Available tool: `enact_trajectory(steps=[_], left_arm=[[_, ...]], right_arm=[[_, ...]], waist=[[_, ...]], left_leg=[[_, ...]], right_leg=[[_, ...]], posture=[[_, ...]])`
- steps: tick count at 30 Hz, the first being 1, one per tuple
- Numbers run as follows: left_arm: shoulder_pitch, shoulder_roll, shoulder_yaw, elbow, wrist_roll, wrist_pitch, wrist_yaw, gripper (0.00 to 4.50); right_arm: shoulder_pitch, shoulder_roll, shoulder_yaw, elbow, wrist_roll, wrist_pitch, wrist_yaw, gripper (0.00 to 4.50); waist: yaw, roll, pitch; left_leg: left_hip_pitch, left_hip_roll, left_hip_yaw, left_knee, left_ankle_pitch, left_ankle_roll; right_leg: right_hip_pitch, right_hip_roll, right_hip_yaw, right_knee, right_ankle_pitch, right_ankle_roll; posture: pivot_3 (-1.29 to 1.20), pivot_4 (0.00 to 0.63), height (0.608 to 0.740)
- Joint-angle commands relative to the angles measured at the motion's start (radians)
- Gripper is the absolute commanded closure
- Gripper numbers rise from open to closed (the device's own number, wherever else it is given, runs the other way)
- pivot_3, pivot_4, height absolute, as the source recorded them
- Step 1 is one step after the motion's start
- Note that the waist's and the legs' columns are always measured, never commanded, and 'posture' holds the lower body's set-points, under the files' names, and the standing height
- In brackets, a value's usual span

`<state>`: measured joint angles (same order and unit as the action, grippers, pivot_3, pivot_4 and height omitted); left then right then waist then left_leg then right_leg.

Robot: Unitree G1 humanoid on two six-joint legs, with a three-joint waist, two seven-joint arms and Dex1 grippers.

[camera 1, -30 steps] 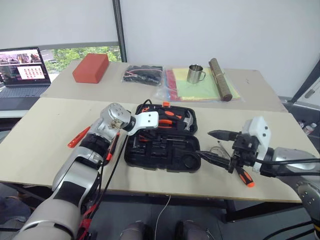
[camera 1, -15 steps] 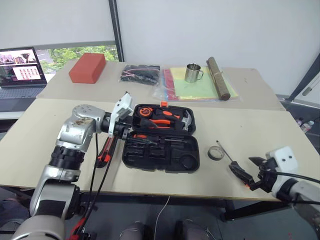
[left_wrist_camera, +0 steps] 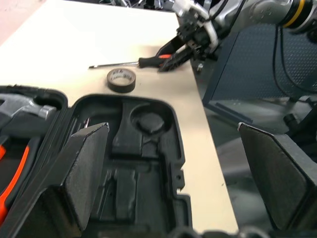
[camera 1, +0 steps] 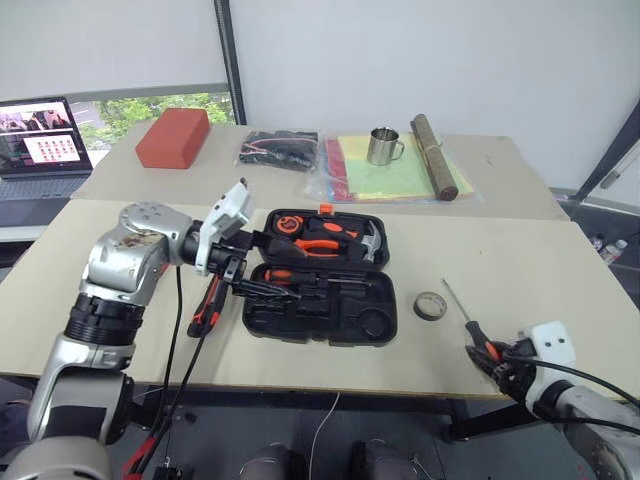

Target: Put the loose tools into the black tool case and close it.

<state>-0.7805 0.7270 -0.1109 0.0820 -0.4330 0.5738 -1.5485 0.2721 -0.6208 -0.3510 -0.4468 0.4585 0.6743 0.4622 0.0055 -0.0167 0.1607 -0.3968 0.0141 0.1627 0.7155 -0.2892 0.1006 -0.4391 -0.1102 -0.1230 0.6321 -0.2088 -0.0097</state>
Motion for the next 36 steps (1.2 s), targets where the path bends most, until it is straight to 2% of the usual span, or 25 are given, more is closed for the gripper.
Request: enact_trajectory(steps=[1, 4, 6, 10, 13, 15, 21, 26, 28, 30, 35, 36], left_arm=[[0.020, 0.044, 0.040, -0.047, -0.014, -0.012, 0.014, 0.00], [0.048, 0.085, 0.043, -0.068, -0.027, -0.007, -0.004, 0.00], [0.068, 0.118, 0.042, -0.070, -0.027, -0.013, -0.031, 0.00], [0.097, 0.146, 0.045, -0.054, -0.011, -0.066, -0.039, 0.00], [0.102, 0.149, 0.048, -0.042, -0.004, -0.085, -0.028, 0.00], [0.107, 0.152, 0.051, -0.042, -0.006, -0.089, -0.023, 0.00], [0.120, 0.153, 0.063, -0.061, -0.015, -0.085, 0.008, 0.00], [0.126, 0.151, 0.067, -0.076, -0.021, -0.078, 0.030, 0.00], [0.126, 0.149, 0.069, -0.078, -0.023, -0.078, 0.038, 0.00], [0.126, 0.148, 0.067, -0.078, -0.023, -0.079, 0.044, 0.00], [0.114, 0.140, 0.056, -0.065, -0.015, -0.087, 0.052, 0.00], [0.110, 0.137, 0.054, -0.061, -0.014, -0.088, 0.053, 0.00]], right_arm=[[-0.082, -0.063, -0.105, 0.001, 0.062, -0.016, 0.067, 3.52], [-0.243, -0.127, -0.117, 0.010, 0.160, 0.012, 0.147, 3.52], [-0.357, -0.182, -0.051, 0.011, 0.210, 0.035, 0.238, 3.52], [-0.625, -0.231, 0.251, 0.084, 0.120, -0.016, 0.425, 3.52], [-0.790, -0.194, 0.493, 0.222, -0.072, -0.172, 0.534, 3.52], [-0.868, -0.155, 0.589, 0.323, -0.159, -0.258, 0.572, 3.52], [-0.995, -0.050, 0.702, 0.561, -0.305, -0.409, 0.617, 3.52], [-1.040, 0.001, 0.725, 0.676, -0.368, -0.461, 0.635, 3.52], [-1.048, 0.023, 0.711, 0.686, -0.368, -0.453, 0.629, 2.51], [-1.053, 0.045, 0.689, 0.682, -0.355, -0.440, 0.624, 2.01], [-1.052, 0.070, 0.649, 0.625, -0.324, -0.397, 0.635, 0.28], [-1.049, 0.072, 0.645, 0.616, -0.321, -0.387, 0.636, 0.28]], waist=[[-0.001, 0.000, 0.000], [-0.012, 0.003, 0.001], [-0.016, 0.003, 0.002], [-0.023, 0.003, 0.002], [-0.017, 0.003, 0.002], [-0.013, 0.003, 0.002], [-0.005, 0.003, 0.002], [-0.018, 0.003, 0.002], [-0.021, 0.003, 0.002], [-0.022, 0.003, 0.002], [-0.023, 0.003, 0.002], [-0.022, 0.003, 0.002]], left_leg=[[0.000, 0.000, 0.000, 0.000, 0.000, 0.000], [0.000, 0.000, 0.001, 0.000, 0.000, 0.000], [0.001, 0.000, 0.001, 0.000, 0.000, -0.001], [0.005, 0.001, 0.000, -0.004, 0.002, -0.003], [0.004, 0.002, 0.000, -0.005, 0.002, -0.004], [0.002, 0.000, 0.002, -0.004, 0.002, -0.004], [-0.012, -0.003, 0.003, 0.001, 0.002, -0.003], [-0.010, -0.003, 0.003, 0.001, 0.002, -0.003], [-0.010, -0.003, 0.003, 0.001, 0.002, -0.003], [-0.009, -0.002, 0.004, 0.001, 0.002, -0.003], [-0.009, -0.002, 0.004, 0.001, 0.002, -0.003], [-0.009, -0.002, 0.004, 0.001, 0.002, -0.003]], right_leg=[[0.000, 0.000, 0.000, 0.000, 0.000, 0.000], [-0.001, -0.001, 0.001, 0.000, 0.001, 0.001], [-0.001, -0.002, 0.002, 0.000, 0.001, 0.000], [0.000, -0.002, 0.002, 0.000, -0.001, -0.004], [0.000, -0.002, 0.000, 0.002, -0.001, -0.009], [-0.003, 0.001, -0.001, 0.003, 0.000, -0.010], [-0.015, -0.001, -0.003, 0.011, -0.001, -0.008], [-0.015, 0.000, -0.002, 0.012, -0.001, -0.008], [-0.015, 0.001, -0.002, 0.013, -0.001, -0.008], [-0.015, 0.001, -0.002, 0.014, -0.001, -0.008], [-0.016, 0.001, -0.001, 0.015, -0.001, -0.008], [-0.016, 0.001, -0.001, 0.015, -0.001, -0.008]], posture=[[0.00, 0.150, 0.736], [0.00, 0.150, 0.736], [0.00, 0.150, 0.736], [0.00, 0.150, 0.736], [0.00, 0.150, 0.736], [0.00, 0.150, 0.736], [0.00, 0.150, 0.736], [0.00, 0.150, 0.736], [0.00, 0.150, 0.736], [0.00, 0.150, 0.736], [0.00, 0.150, 0.736], [0.00, 0.150, 0.736]])
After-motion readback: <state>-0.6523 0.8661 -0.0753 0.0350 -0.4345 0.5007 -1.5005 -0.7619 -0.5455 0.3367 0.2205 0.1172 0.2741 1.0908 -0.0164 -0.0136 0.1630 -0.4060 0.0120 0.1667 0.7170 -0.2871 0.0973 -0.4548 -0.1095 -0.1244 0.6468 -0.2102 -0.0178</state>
